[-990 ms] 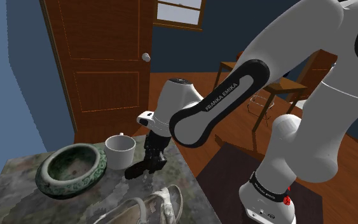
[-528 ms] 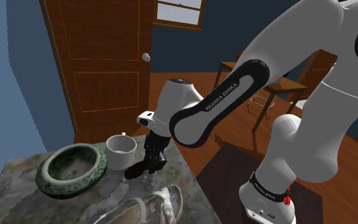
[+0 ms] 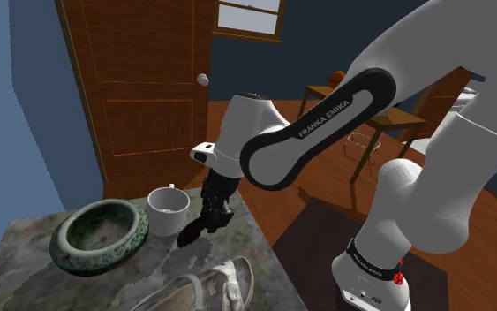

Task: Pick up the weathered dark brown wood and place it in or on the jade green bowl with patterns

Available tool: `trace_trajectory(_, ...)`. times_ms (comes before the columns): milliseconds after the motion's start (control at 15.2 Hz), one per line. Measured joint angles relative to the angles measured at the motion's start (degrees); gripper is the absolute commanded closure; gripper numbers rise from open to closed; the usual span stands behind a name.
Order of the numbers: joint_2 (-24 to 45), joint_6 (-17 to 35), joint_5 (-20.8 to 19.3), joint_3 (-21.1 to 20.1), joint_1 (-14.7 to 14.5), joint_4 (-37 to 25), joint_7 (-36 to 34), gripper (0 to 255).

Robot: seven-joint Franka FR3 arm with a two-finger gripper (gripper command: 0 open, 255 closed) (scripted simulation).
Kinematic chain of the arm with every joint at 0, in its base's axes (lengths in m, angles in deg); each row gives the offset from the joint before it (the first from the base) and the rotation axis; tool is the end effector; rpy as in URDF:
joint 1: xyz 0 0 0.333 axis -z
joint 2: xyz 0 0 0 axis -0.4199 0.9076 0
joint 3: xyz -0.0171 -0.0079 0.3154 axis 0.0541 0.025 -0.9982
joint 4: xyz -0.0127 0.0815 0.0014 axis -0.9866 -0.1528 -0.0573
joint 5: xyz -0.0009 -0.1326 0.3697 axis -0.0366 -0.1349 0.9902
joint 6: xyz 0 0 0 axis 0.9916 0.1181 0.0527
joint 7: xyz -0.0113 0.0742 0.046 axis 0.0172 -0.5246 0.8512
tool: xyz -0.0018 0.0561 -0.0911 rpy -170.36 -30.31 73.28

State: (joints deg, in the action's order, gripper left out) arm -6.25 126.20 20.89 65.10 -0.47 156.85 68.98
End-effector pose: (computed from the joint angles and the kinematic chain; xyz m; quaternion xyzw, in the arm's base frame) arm 0.3676 0.2390 0.3206 -0.8341 -0.5395 -0.0910 0.0699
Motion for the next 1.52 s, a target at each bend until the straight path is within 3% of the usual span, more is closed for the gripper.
trace_trajectory(1518,-11.93,-20.13,-4.11,0.61,1.54,-8.37,-4.58,255)
